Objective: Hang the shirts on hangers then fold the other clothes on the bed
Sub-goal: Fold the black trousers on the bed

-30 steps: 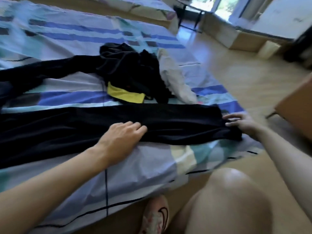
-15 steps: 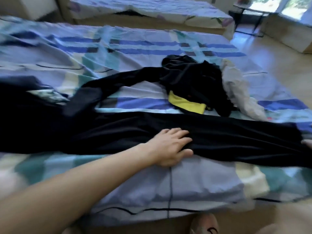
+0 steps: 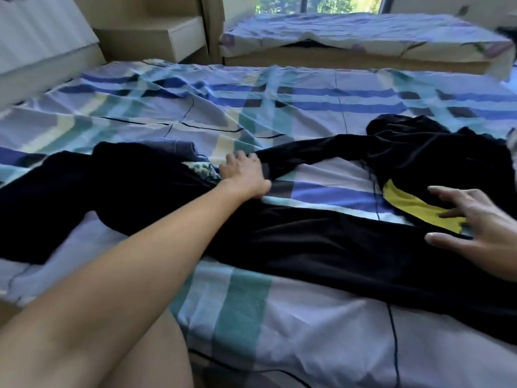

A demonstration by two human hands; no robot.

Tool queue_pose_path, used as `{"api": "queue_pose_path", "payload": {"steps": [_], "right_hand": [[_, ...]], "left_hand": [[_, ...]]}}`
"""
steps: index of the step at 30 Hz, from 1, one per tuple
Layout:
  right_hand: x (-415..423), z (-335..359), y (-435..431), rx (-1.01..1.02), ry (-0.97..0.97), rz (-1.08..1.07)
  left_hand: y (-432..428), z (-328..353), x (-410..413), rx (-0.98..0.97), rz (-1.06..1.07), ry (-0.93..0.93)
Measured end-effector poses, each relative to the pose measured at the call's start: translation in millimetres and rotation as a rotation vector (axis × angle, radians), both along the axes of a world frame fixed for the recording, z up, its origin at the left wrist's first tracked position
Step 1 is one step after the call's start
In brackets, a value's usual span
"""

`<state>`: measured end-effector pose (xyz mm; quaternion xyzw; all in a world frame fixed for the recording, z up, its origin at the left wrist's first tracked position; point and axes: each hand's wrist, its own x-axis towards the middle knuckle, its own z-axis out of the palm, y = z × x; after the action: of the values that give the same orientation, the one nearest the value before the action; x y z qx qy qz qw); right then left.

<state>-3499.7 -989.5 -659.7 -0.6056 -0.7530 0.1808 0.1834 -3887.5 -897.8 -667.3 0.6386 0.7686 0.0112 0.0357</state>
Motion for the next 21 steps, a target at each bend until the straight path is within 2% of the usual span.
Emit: {"api": "queue_pose_path", "payload": {"steps": [2,4,6,11,14,15,17,19,21], "right_hand": [[-16.5,0.7,4.5,-0.017,0.001,0.03],[-32.0,-1.3,1.9,-0.081,0.025,0.081],[-40.0,-2.2,4.2,-0.093,0.033,0.104],[-54.5,-3.6,11.5,-0.108,0.073,0.065],[-59.9,-4.3,17.1,-0.147,0.145,0.035],[-62.9,-4.5,18.4,-0.18,0.191,0.024],[-69.9,-3.3,17.9,-0.252,0.312,0.004],[-79.7,-4.6,17.3,-0.342,0.471,-0.047],[-94.9,-9.0,17.7,-0.513,0.702,-0.128]], "left_hand": [[6.1,-4.6,-18.4,-0.076,0.058,-0.101],[10.8,-9.8,-28.2,-0.147,0.016,-0.162],[15.0,-12.4,-29.0,-0.133,-0.056,-0.19],[13.9,8.3,-15.8,0.257,-0.093,-0.242],[3.1,28.5,-7.8,0.5,-0.309,-0.394],[-4.1,34.6,-5.3,0.499,-0.417,-0.482],[-25.0,44.8,1.6,0.331,-0.614,-0.637],[-45.6,47.5,9.3,0.126,-0.747,-0.676],[-58.1,40.5,16.7,0.023,-0.825,-0.663]]}}
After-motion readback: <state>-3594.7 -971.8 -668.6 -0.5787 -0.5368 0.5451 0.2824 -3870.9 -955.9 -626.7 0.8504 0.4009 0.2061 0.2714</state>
